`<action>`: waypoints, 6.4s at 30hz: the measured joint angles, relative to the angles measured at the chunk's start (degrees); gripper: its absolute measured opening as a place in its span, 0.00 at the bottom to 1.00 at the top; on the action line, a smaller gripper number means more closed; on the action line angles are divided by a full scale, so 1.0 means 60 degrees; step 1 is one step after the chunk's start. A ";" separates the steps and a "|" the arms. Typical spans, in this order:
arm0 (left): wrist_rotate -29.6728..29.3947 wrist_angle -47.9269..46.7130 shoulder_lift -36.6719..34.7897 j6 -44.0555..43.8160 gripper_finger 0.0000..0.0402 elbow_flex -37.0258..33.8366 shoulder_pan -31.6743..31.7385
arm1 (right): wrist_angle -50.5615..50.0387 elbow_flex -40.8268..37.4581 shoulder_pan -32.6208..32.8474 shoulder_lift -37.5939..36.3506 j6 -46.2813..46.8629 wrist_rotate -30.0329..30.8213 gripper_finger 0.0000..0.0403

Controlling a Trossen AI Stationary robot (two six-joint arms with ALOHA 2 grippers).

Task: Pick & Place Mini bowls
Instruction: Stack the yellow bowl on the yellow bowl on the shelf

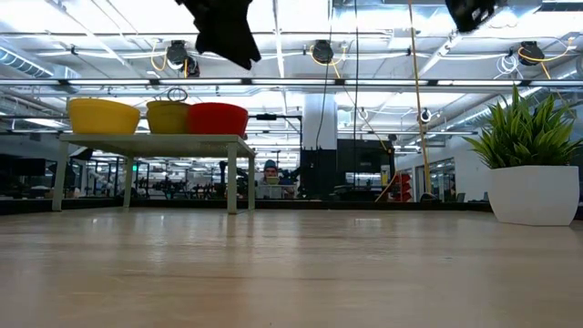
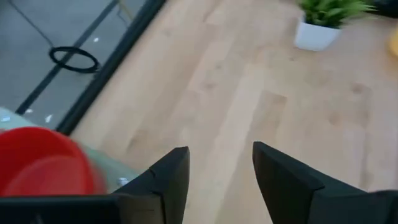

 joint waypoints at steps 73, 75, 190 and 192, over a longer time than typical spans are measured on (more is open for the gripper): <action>-0.0026 -0.0118 0.0028 -0.0334 0.45 0.0000 -0.2372 | -0.5041 0.2272 0.1840 0.5667 0.7805 -0.2032 0.05; -0.0029 -0.0069 0.0069 -0.0137 0.45 0.0000 -0.2372 | -0.4434 0.2272 0.1525 0.5668 0.6903 -0.1601 0.05; -0.4710 -0.2706 -0.1593 -0.0774 0.01 0.0000 -0.1346 | -0.2866 0.2265 -0.0876 0.2333 0.2307 -0.4483 0.49; -0.4710 -0.3192 -0.1905 -0.1238 0.02 0.0000 -0.0799 | -0.2860 0.2265 -0.0876 0.2333 0.2307 -0.4476 0.49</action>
